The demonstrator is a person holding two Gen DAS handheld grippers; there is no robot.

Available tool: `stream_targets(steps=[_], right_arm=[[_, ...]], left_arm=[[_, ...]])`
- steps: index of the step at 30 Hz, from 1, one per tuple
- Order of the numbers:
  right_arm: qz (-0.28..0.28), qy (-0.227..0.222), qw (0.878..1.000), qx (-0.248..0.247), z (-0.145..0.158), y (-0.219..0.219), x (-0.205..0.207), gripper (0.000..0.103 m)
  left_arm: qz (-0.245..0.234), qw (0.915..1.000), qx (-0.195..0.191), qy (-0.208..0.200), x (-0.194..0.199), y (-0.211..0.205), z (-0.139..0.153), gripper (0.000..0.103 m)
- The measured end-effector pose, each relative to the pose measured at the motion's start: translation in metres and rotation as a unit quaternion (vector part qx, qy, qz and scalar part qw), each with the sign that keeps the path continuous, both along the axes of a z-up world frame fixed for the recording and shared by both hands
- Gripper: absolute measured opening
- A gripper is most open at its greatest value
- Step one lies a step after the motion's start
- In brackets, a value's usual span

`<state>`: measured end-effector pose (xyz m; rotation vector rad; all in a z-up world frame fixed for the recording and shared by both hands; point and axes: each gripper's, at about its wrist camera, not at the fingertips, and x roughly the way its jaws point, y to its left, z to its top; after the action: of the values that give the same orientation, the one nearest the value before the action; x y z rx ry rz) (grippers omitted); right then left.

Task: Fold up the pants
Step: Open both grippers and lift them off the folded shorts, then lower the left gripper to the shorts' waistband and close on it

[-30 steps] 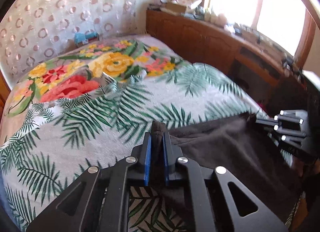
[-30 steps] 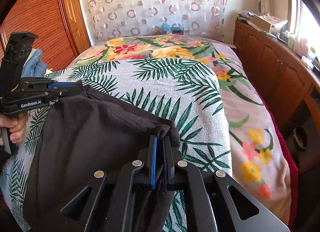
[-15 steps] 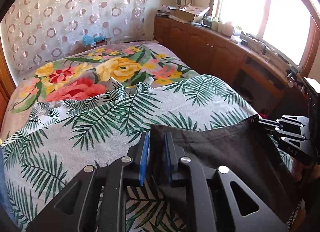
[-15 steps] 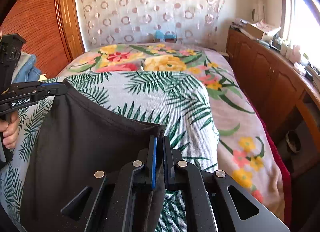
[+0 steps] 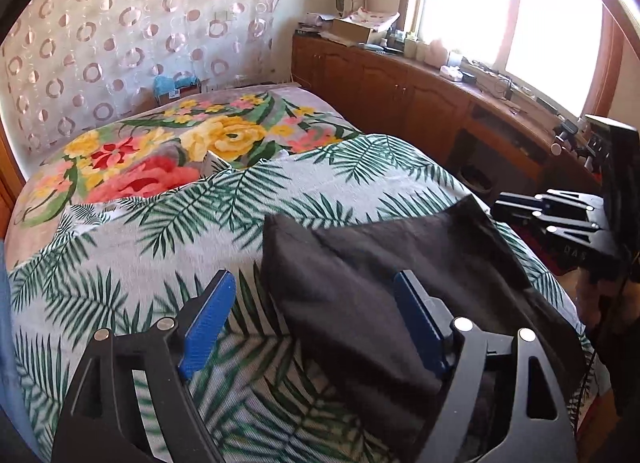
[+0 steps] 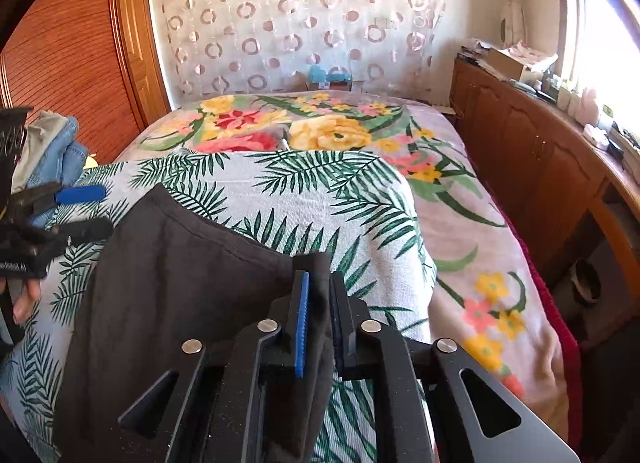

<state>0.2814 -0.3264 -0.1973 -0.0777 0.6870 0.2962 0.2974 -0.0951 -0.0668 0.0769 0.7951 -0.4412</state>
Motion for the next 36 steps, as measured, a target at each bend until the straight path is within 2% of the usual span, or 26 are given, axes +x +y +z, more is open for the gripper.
stream_targets(steps=[2, 4, 6, 21, 26, 36], right_arm=[[-0.001, -0.003, 1.000, 0.004, 0.003, -0.003, -0.009, 0.022], [-0.003, -0.005, 1.000, 0.002, 0.004, -0.004, -0.018, 0.030], [-0.002, -0.008, 1.000, 0.001, 0.004, -0.005, -0.028, 0.032], [0.004, -0.022, 1.000, 0.011, 0.005, -0.012, -0.108, 0.033], [0.008, -0.023, 1.000, 0.015, 0.005, -0.015, -0.131, 0.040], [0.003, -0.013, 0.999, 0.033, -0.005, -0.023, -0.163, 0.041]], left_arm=[[0.000, 1.0000, 0.001, 0.000, -0.008, -0.001, 0.001, 0.082], [-0.006, 1.0000, -0.003, 0.000, -0.018, -0.002, 0.003, 0.082], [-0.006, 1.0000, -0.001, -0.005, -0.030, -0.004, 0.005, 0.082], [0.000, 0.9998, 0.003, -0.019, -0.105, -0.004, 0.009, 0.082], [0.006, 0.9997, 0.003, -0.024, -0.128, -0.002, 0.009, 0.082], [0.002, 1.0000, 0.008, -0.001, -0.159, -0.006, -0.012, 0.082]])
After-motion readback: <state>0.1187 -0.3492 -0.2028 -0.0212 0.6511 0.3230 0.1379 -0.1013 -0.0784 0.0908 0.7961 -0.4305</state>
